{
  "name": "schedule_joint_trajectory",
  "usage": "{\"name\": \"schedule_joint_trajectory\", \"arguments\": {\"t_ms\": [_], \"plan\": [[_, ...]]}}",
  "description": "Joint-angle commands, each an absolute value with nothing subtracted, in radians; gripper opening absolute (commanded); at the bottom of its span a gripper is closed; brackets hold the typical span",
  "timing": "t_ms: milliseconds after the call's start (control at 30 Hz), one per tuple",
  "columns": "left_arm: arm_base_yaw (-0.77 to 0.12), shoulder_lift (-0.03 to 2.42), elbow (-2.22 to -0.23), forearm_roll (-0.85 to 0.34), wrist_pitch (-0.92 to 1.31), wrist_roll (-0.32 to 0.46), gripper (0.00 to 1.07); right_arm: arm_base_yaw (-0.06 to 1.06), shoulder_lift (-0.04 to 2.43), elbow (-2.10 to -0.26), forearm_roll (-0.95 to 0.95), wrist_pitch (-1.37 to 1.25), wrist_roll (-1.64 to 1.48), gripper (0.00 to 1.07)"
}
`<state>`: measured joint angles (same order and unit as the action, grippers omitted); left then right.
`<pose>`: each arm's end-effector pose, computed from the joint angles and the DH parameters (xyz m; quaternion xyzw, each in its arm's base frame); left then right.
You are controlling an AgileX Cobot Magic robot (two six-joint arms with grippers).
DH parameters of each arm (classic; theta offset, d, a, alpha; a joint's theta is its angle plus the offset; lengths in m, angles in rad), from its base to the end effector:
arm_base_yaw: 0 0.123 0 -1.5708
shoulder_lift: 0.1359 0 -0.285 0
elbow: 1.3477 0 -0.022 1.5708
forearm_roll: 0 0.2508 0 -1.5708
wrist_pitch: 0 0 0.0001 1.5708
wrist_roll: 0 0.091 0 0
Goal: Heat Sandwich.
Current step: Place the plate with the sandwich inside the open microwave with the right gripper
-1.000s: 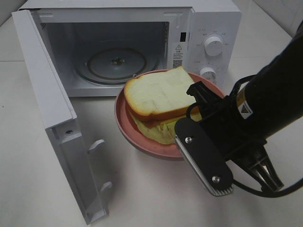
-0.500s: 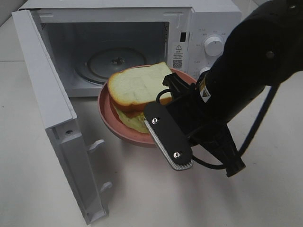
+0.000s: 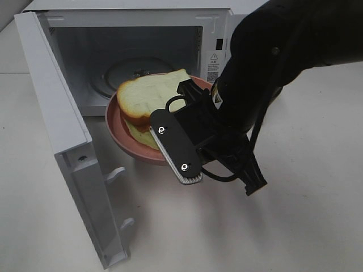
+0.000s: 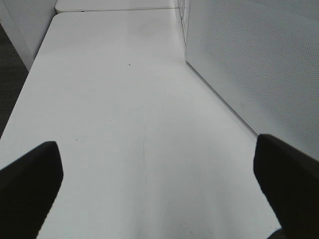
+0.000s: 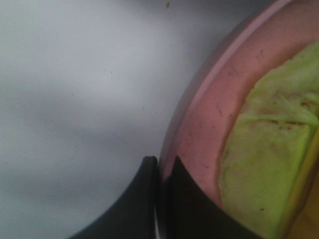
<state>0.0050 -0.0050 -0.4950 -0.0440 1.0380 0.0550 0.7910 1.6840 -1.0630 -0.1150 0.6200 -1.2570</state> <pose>-0.0041 -0.0035 0.2778 0.0218 0.8468 -0.0061 0.5315 0.2394 0.2334 0.2076 -0.8545 0.4747 -0.0889 0.1913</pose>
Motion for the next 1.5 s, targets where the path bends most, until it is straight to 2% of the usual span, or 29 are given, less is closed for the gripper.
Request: {"name": "schedule_joint_trajectory", "arguments": {"t_ms": [33, 433, 833, 1500], "plan": [[0.005, -0.013, -0.493, -0.05, 1.037, 0.054, 1.02, 0.797, 1.711, -1.103, -0.117, 0.613, -1.268, 0.0], [0.005, -0.013, -0.493, -0.05, 1.037, 0.054, 1.02, 0.797, 1.77, -1.192, -0.127, 0.657, -1.262, 0.0], [0.005, -0.013, -0.493, -0.05, 1.037, 0.054, 1.02, 0.797, 1.909, -1.38, -0.172, 0.763, -1.162, 0.0], [0.005, -0.013, -0.493, -0.05, 1.037, 0.054, 1.02, 0.797, 2.036, -1.594, -0.179, 0.819, -1.11, 0.0]]}}
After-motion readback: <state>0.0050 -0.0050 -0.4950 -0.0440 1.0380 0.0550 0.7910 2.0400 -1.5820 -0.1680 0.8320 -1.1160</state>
